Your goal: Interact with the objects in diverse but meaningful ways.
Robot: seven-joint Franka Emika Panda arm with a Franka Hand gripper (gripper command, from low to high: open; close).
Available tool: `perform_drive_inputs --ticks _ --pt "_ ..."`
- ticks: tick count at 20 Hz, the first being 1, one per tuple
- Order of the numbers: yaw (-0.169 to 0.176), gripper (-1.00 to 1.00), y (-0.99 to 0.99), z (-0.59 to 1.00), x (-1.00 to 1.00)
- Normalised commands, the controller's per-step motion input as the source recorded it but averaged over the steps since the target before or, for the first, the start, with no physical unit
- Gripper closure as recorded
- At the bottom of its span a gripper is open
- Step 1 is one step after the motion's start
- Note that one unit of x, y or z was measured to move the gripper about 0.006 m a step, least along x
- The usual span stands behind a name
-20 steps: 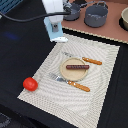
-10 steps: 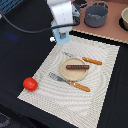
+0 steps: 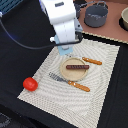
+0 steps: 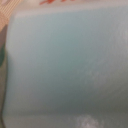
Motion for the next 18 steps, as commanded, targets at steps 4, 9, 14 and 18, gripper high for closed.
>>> perform_drive_inputs --ticks 4,9,14,18 --pt "-0.016 1.0 -0.53 -0.02 0.48" --pt "-0.011 1.0 -0.51 -0.03 0.41" --pt "-0.01 1.0 -0.52 -0.03 0.4" --pt "-0.01 1.0 -0.5 -0.02 0.45"
